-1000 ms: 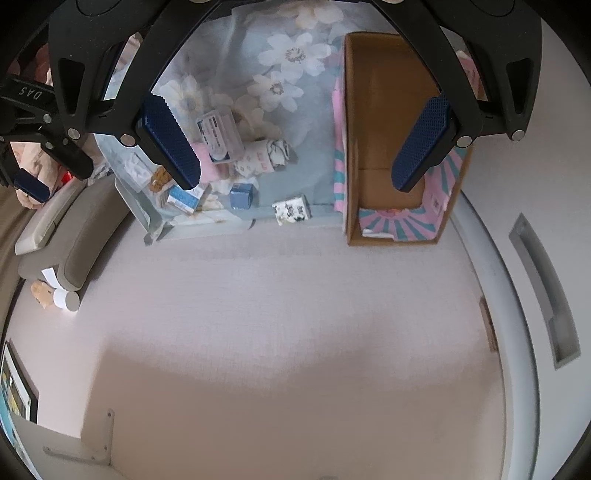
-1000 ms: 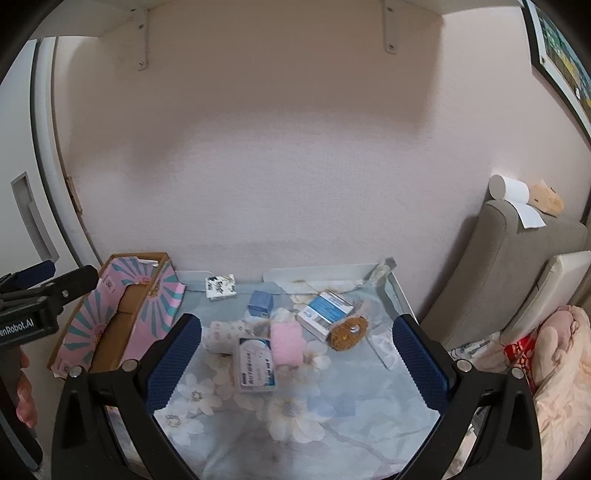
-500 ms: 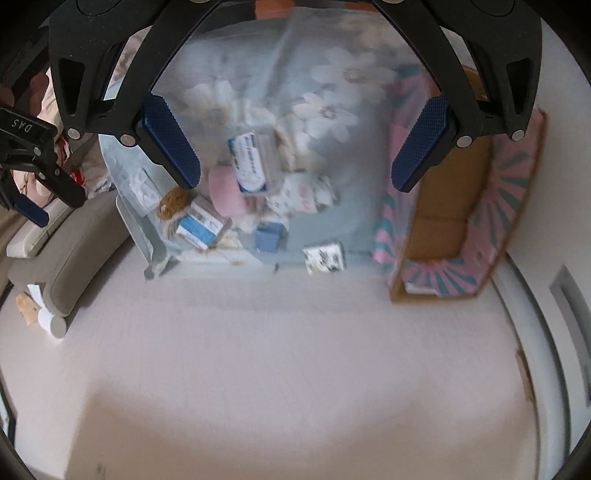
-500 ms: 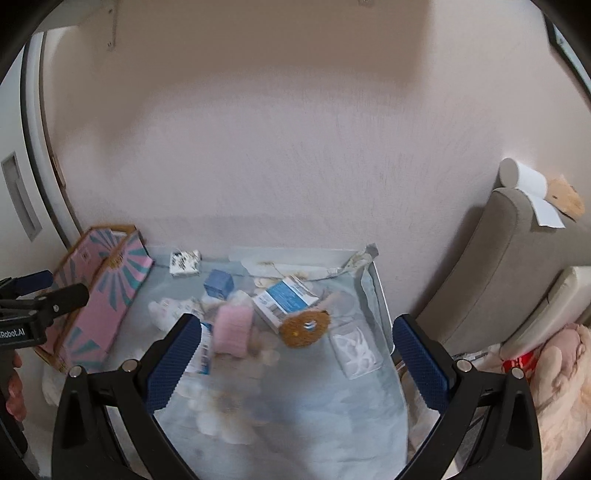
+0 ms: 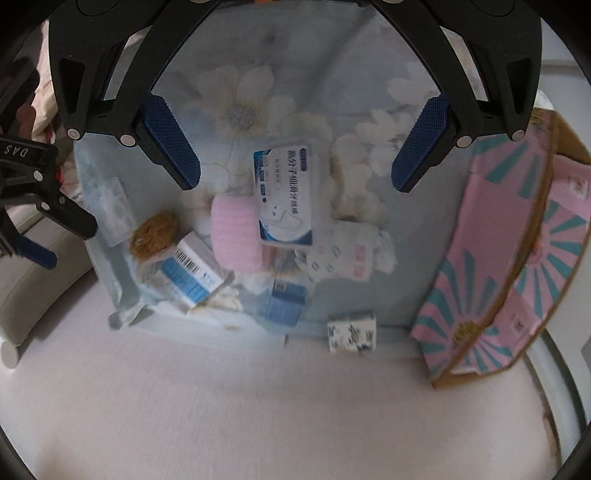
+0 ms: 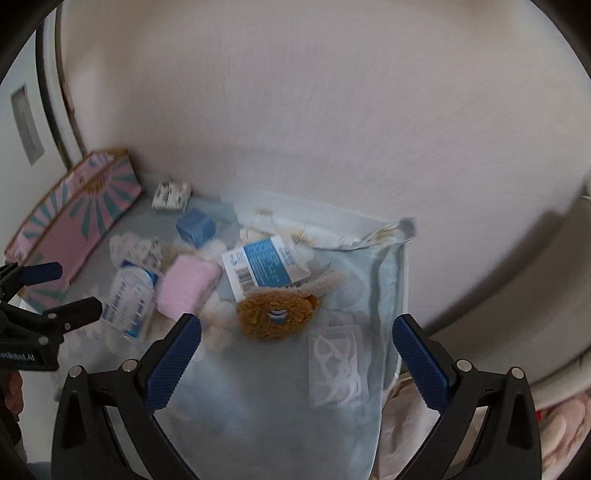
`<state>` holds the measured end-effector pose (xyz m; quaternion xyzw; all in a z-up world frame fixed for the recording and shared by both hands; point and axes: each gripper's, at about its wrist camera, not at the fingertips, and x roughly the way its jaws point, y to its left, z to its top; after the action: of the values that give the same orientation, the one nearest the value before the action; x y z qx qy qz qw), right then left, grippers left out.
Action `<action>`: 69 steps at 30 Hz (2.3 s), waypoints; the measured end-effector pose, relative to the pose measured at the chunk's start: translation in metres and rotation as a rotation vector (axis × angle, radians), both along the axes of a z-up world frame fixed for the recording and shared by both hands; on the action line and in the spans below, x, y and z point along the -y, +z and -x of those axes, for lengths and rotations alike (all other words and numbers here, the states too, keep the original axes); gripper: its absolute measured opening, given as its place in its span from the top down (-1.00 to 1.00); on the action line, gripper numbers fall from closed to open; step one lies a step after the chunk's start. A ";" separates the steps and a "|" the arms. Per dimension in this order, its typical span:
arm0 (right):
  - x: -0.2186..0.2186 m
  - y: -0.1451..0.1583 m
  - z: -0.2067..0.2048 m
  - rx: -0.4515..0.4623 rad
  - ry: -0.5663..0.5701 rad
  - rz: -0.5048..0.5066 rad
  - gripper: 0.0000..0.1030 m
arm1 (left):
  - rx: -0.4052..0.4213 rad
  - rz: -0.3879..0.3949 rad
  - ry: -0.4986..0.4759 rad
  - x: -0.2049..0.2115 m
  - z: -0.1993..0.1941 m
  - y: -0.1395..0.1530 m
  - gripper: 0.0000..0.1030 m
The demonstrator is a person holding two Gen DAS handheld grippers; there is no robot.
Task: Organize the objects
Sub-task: 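Grasp the clear floss box with left tool while right tool grasps brown plush, then lift floss box with left tool while right tool carries plush toward cardboard box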
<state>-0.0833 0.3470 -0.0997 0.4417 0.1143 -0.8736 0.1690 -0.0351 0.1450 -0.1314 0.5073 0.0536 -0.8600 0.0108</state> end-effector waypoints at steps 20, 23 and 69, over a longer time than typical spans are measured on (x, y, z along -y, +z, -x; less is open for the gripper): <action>0.027 -0.078 0.067 0.230 0.192 -0.067 -0.78 | 0.133 0.085 0.032 -0.018 0.032 -0.073 -0.47; 0.027 -0.080 0.067 0.256 0.207 -0.072 -0.39 | 0.148 0.071 0.029 -0.017 0.033 -0.077 -0.16; 0.108 0.084 0.004 -0.015 0.155 0.134 0.05 | -0.142 -0.016 0.011 0.115 -0.016 0.094 -0.16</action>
<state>-0.0878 0.2386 -0.0155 0.4129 0.0905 -0.8668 0.2644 -0.0187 0.0297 -0.0374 0.4446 0.0639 -0.8934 0.0079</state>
